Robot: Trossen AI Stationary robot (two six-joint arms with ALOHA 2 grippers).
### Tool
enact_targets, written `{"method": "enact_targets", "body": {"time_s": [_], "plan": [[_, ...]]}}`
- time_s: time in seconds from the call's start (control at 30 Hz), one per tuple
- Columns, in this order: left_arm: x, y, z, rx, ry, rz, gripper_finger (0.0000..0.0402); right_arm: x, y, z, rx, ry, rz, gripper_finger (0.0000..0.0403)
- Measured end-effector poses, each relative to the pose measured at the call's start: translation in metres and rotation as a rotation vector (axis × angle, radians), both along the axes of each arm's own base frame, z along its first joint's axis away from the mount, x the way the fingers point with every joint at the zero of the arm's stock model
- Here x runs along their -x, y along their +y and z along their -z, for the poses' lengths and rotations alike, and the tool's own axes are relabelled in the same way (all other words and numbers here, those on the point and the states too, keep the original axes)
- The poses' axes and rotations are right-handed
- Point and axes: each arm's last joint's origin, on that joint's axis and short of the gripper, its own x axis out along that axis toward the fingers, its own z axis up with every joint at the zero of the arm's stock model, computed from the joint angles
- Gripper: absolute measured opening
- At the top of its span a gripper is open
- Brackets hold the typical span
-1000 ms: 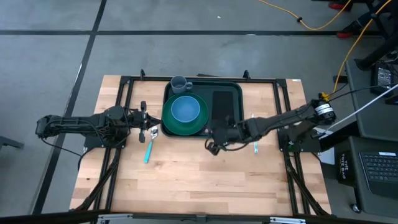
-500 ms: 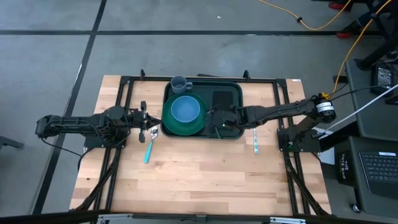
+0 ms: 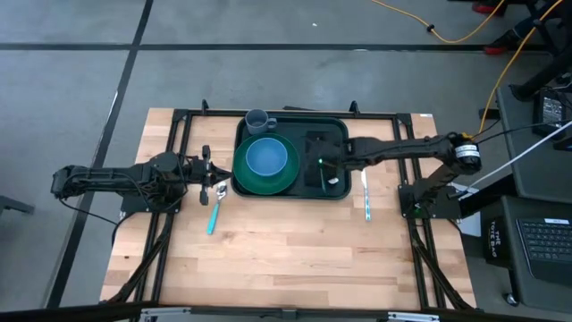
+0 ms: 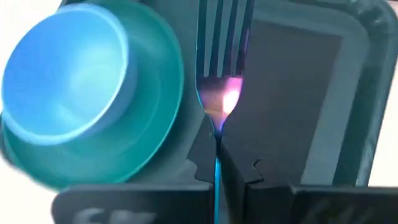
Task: Set up tray
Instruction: Put the blue fork on the black napkin
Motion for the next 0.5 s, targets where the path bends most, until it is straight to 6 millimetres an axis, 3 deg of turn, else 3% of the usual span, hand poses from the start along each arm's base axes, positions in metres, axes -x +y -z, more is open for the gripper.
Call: {"method": "enact_targets", "body": {"time_s": [0.3, 0.5], "plan": [[0.0, 0.0, 0.0, 0.0, 0.0, 0.0, 0.0003, 0.004, -0.042, 0.0, -0.029, -0.071, 0.159, 0.0008], [0.0, 0.0, 0.0, 0.0, 0.001, 0.001, 0.0003, -0.007, -0.059, 0.018, -0.078, -0.079, 0.168, 0.0008]]}}
